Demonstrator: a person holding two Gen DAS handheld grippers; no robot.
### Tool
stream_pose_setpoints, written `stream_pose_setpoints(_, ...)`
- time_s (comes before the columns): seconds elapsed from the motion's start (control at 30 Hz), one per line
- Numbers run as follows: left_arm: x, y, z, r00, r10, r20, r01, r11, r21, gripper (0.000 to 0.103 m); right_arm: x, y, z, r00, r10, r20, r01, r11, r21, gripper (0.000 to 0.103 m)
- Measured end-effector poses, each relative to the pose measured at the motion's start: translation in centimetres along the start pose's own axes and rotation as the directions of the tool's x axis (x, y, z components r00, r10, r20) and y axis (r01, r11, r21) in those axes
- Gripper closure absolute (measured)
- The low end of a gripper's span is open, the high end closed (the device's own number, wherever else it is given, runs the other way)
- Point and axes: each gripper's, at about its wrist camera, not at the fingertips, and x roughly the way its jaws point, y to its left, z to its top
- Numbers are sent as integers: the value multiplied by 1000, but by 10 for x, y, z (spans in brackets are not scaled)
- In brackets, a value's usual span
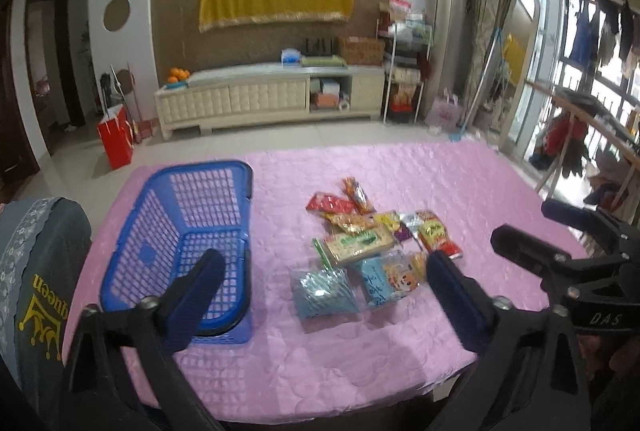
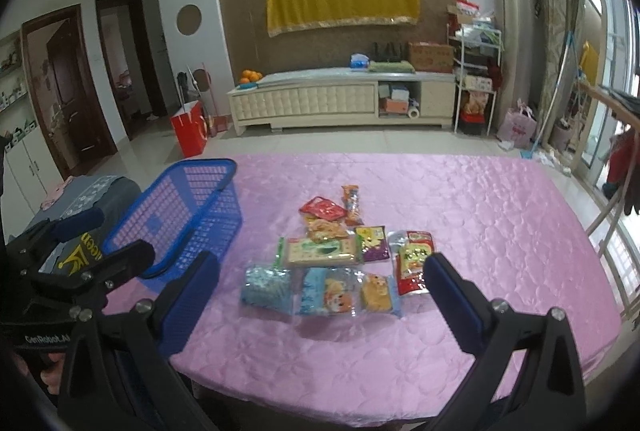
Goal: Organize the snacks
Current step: 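Lower the left tool onto the blue-striped bun bag and close it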
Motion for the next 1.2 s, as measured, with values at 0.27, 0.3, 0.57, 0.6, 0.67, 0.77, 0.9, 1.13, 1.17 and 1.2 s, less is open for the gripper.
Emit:
stream_pose_setpoints(0.27, 65, -21, 4, 988, -70, -140, 73, 997, 20, 23, 47, -37, 1, 994, -19, -104, 23, 999, 35, 17)
stream_pose_setpoints(0.3, 73, -24, 4, 984, -72, -160, 77, 997, 26, 24, 54, -42, -1, 993, -21, -120, 26, 999, 42, 17)
stream_pose_setpoints(0.57, 138, -30, -8, 942, -61, -329, 61, 998, -8, 28, 102, -67, -24, 971, -14, -240, 33, 996, 77, 17)
stream_pose_setpoints(0.6, 143, -30, -10, 938, -58, -342, 57, 998, -12, 30, 108, -68, -27, 967, -12, -254, 34, 996, 82, 17)
stream_pose_setpoints(0.67, 154, -29, -14, 931, -52, -362, 51, 999, -10, 30, 118, -72, -33, 960, -4, -279, 33, 994, 100, 17)
stream_pose_setpoints(0.77, 175, -25, -21, 916, -23, -401, 27, 1000, 4, 30, 133, -76, -39, 951, -3, -308, 38, 993, 110, 17)
stream_pose_setpoints(0.9, 199, -13, -32, 892, 5, -452, -10, 1000, -8, 32, 148, -78, -46, 942, 3, -336, 38, 993, 116, 17)
stream_pose_setpoints(1.13, 223, -5, -37, 882, 52, -468, -41, 999, 33, 32, 163, -81, -51, 936, 11, -352, 35, 991, 126, 17)
stream_pose_setpoints(1.17, 225, -5, -36, 882, 59, -467, -45, 998, 41, 32, 164, -81, -52, 935, 11, -353, 35, 991, 126, 17)
stream_pose_setpoints(1.2, 229, -5, -35, 882, 68, -466, -51, 998, 48, 32, 165, -81, -52, 935, 11, -355, 36, 991, 126, 17)
